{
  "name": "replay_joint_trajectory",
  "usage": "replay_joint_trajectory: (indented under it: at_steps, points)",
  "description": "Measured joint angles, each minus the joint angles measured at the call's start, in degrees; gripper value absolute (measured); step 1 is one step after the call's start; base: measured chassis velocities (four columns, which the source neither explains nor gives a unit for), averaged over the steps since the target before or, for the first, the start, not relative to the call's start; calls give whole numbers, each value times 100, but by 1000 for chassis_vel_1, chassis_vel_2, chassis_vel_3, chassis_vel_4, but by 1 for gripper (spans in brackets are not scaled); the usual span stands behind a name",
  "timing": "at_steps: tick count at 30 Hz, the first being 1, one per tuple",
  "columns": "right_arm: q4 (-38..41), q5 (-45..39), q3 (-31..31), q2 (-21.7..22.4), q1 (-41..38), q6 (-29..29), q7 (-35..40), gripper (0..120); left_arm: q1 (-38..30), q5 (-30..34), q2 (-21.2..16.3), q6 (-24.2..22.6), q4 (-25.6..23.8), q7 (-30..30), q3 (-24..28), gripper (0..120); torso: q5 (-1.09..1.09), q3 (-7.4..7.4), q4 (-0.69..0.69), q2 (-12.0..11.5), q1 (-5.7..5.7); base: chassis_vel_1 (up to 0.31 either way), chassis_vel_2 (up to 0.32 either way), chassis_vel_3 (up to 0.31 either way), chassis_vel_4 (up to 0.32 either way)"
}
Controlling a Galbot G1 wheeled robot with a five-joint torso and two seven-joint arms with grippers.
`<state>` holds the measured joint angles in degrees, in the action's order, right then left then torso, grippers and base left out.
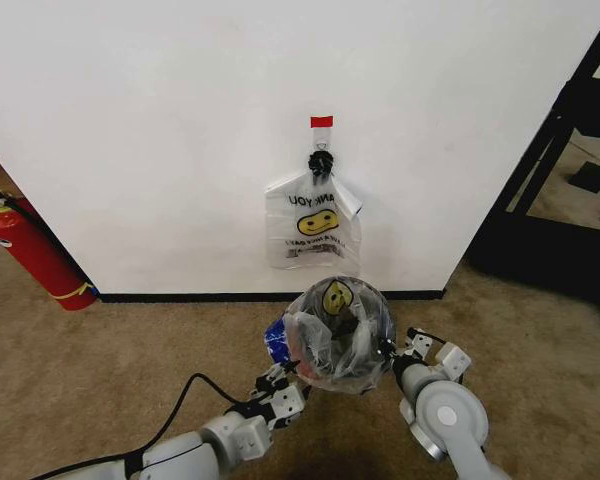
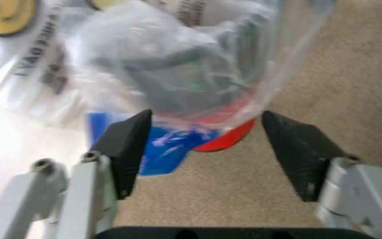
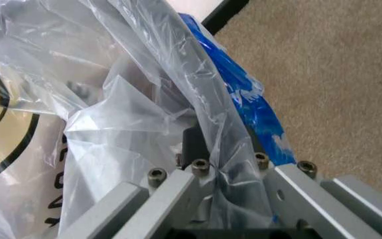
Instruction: Pick up the garbage bag from the wall and place it over the trash bin.
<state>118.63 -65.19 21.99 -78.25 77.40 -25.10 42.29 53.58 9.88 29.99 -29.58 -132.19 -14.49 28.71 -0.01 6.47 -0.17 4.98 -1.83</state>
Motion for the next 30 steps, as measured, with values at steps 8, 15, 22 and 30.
replay_joint_trajectory:
  at_steps: [8,15,22,30]
  points:
    - [-9,241,-48,37,55,58,-159,0,-241,2136,203,-221,-392,-561,-968,97,0,0,-3,0,0,0,0,0,0]
    - [-118,418,-368,99,-45,84,-325,0,-736,4736,659,-755,-315,-1323,-1670,100,-1,0,0,0,0,0,0,0,0]
    - [-131,529,-461,151,-22,85,-398,0,-1779,6488,1228,-1070,459,-1906,-1130,98,1,0,-1,0,0,0,0,0,0]
    - [-66,591,-453,211,45,91,-464,0,-2461,6422,1639,-1183,1460,-1911,-561,94,2,1,0,-1,0,0,0,0,0]
